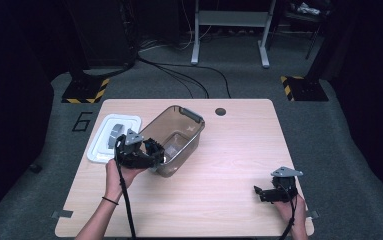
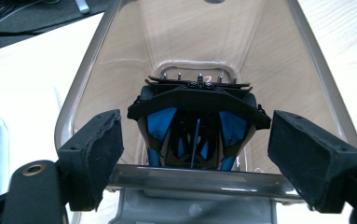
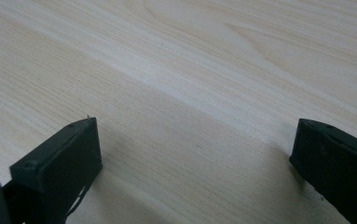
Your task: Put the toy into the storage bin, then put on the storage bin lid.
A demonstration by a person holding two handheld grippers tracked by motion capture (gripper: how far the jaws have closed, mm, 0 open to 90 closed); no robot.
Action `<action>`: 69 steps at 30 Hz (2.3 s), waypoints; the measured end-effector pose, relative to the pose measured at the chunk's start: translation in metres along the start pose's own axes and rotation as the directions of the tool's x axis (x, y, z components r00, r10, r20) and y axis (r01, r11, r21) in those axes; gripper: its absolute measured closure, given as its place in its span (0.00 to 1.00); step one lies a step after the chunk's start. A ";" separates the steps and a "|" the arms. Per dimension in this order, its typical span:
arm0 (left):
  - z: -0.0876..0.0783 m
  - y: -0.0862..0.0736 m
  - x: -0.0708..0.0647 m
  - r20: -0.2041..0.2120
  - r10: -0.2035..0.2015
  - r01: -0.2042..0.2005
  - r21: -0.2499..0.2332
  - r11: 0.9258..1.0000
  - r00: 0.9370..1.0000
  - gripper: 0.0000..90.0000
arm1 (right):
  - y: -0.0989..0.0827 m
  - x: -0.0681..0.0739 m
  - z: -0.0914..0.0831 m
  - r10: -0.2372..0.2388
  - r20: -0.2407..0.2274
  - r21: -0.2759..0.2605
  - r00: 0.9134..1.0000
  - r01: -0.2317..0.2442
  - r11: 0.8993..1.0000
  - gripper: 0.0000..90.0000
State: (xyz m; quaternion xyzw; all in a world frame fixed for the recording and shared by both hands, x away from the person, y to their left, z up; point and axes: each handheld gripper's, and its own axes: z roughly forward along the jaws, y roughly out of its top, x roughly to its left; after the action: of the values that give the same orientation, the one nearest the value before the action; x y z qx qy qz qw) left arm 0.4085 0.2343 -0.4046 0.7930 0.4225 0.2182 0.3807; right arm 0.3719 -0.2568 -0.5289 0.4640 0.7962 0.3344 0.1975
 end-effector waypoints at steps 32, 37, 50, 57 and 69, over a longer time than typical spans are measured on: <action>-0.029 -0.043 0.083 -0.129 -0.174 0.178 0.019 0.984 0.976 0.01 | 0.000 0.000 0.000 0.003 0.000 0.000 1.000 -0.003 1.000 0.01; -0.026 -0.048 0.096 -0.140 -0.209 0.213 0.010 0.977 0.968 0.01 | 0.000 0.000 0.000 0.003 0.000 0.000 1.000 -0.003 1.000 0.01; 0.000 -0.054 0.127 -0.188 -0.253 0.261 0.020 0.965 0.949 0.02 | 0.000 0.000 0.000 0.003 0.000 -0.001 1.000 -0.003 1.000 0.01; 0.014 -0.053 0.143 -0.199 -0.268 0.286 0.070 0.956 0.943 0.03 | 0.000 0.000 0.000 0.003 0.000 -0.001 1.000 -0.003 1.000 0.01; 0.045 -0.051 0.157 -0.274 -0.294 0.328 0.087 0.941 0.916 0.18 | 0.000 0.000 0.000 0.003 -0.002 0.002 1.000 -0.003 1.000 0.01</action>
State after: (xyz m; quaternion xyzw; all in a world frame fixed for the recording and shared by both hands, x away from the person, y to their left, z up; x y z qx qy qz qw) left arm 0.4993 0.3650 -0.4689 0.7037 0.6026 0.2274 0.2999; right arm 0.3723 -0.2568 -0.5288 0.4651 0.7959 0.3344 0.1959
